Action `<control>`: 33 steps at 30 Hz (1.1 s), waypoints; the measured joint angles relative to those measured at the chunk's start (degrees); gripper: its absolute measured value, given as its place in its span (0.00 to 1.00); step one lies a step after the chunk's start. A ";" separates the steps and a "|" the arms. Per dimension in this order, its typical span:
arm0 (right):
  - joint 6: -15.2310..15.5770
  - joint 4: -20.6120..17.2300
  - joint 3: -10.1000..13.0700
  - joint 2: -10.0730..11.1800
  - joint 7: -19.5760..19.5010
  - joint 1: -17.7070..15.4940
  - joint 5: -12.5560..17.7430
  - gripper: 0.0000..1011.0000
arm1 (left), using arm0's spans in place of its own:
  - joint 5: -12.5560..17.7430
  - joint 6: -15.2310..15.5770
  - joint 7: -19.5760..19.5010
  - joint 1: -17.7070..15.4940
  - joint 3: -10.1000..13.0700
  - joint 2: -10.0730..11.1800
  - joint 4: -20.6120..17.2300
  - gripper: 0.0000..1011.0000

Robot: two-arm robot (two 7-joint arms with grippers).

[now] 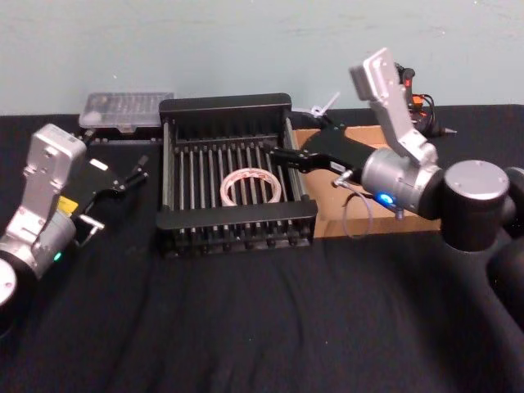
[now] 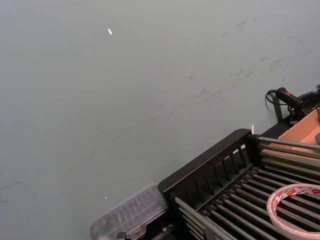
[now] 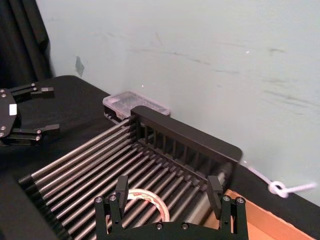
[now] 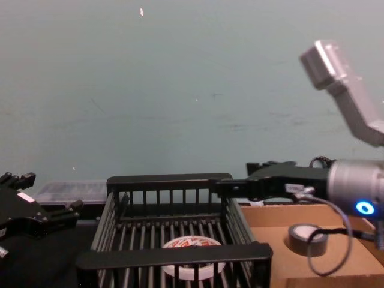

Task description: Pick up the white tape and place it into the black box , Pick up the silver tape and place it into the brown box.

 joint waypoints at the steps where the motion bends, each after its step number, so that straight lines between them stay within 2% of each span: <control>1: -0.09 -1.50 0.53 0.84 0.01 -0.99 0.33 0.99 | 0.00 0.00 0.00 0.00 0.00 0.00 0.00 0.99; 9: -1.18 -6.91 3.07 4.59 -0.78 -5.31 1.26 0.99 | 0.00 0.00 0.00 0.00 0.00 0.00 0.00 0.99; 14: -2.68 -9.03 5.70 6.51 -3.12 -8.36 1.41 0.99 | 0.00 0.00 0.00 0.00 0.00 0.00 0.00 0.99; 20: -4.56 -9.18 7.76 6.88 -5.92 -10.19 -0.01 0.99 | 0.00 0.00 0.00 0.00 0.00 0.00 0.00 0.99; 25: -6.18 -7.81 9.41 6.35 -9.23 -11.04 -2.31 0.99 | 0.00 0.00 0.00 0.00 0.00 0.00 0.00 0.99; 33: -8.61 -4.22 9.82 4.76 -12.67 -10.38 -6.32 0.99 | 0.00 0.00 0.00 0.00 0.00 0.00 0.00 0.99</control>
